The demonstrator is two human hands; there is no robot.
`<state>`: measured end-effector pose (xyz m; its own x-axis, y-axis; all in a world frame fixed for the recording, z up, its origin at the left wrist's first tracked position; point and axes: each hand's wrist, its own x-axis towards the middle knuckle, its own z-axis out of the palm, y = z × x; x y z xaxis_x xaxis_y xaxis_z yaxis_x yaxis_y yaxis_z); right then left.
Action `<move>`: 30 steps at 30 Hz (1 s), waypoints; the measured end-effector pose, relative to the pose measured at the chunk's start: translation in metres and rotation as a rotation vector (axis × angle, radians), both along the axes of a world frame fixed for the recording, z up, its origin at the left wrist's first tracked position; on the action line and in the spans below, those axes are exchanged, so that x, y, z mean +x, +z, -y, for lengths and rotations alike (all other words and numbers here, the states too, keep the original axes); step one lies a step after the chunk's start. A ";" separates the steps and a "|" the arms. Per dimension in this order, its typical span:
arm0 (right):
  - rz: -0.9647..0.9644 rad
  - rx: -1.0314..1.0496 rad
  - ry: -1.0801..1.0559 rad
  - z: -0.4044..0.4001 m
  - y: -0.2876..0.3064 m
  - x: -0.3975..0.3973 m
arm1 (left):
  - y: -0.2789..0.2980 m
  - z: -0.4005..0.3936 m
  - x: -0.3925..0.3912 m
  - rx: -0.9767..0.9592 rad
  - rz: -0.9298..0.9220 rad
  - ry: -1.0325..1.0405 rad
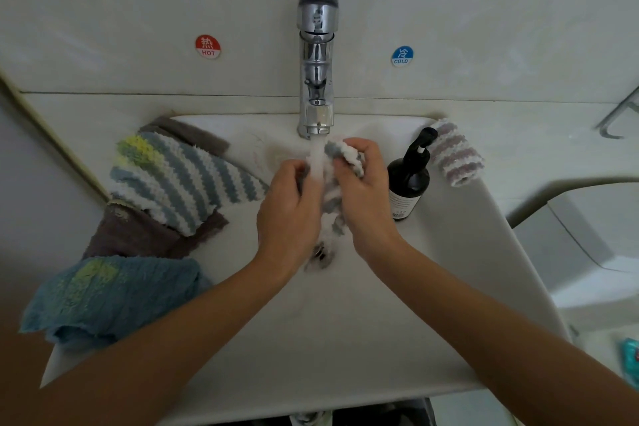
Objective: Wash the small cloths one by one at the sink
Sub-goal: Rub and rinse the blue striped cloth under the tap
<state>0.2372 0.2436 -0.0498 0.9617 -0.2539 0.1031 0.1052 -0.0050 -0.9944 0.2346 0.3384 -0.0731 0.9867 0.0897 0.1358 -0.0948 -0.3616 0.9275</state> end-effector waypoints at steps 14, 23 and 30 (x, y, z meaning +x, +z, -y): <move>-0.022 -0.069 0.092 -0.003 0.004 -0.005 | 0.001 0.000 0.001 -0.051 0.041 -0.060; 0.001 -0.335 0.136 0.005 -0.005 0.003 | 0.005 -0.003 0.003 0.065 0.090 -0.111; -0.077 0.094 0.074 0.008 0.003 0.007 | 0.000 -0.001 0.003 -0.172 -0.013 -0.223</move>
